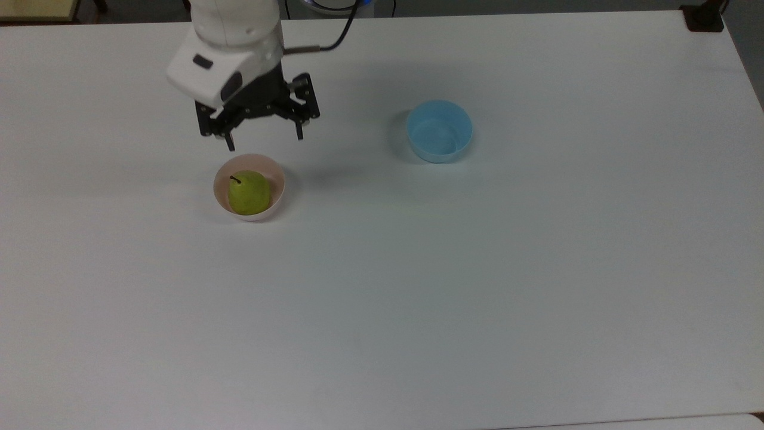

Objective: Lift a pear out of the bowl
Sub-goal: 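Lower the open gripper over the pink bowl around the green pear, then close the gripper on the pear and lift it out of the bowl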

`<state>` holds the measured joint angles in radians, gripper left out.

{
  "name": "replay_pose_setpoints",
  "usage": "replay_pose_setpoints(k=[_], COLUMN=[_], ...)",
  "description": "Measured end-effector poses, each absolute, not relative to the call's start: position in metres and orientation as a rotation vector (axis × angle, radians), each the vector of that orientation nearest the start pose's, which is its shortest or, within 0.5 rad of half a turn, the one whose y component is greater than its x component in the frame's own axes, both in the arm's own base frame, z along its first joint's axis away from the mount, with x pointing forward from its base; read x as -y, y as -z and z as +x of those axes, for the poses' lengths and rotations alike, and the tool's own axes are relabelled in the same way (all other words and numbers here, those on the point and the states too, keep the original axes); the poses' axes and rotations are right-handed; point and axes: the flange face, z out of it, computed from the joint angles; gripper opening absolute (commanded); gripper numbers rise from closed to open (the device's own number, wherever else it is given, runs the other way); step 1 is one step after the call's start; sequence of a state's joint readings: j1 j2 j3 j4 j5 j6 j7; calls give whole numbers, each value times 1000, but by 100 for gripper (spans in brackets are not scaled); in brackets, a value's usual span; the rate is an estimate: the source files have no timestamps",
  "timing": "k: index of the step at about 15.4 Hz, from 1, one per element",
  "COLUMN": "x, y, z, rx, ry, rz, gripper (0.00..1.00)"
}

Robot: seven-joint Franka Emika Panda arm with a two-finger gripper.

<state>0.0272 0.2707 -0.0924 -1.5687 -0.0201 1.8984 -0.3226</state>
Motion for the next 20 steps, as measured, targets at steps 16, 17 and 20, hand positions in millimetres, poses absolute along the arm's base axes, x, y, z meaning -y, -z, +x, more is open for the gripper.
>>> replay_pose_setpoints(k=[16,17,20], x=[86,87,87], y=[-355,-353,-351], z=[666,665,664], rx=[275,272,271], ry=[-5,-14,-18], rz=[-3210,-3209,-3209], gripper=[70,63,9])
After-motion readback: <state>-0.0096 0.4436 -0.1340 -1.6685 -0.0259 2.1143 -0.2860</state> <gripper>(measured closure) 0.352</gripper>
